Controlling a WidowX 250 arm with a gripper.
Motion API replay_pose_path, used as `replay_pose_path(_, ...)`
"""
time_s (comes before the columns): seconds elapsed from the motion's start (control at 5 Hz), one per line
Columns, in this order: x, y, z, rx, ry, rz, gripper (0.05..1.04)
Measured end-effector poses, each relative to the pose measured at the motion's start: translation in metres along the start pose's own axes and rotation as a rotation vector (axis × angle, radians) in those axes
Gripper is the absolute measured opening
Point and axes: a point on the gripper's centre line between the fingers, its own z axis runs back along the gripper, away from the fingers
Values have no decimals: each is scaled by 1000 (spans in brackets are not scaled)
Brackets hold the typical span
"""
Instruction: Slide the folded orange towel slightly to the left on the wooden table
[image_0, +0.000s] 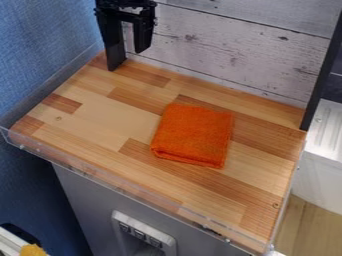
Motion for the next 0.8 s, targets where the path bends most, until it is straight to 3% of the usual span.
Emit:
replay_pose_path(0.4, -7, -32, -9, -4, 22, -2, 998)
replay_pose_path(0.8, -27, -79, 7, 42, -60, -3, 998)
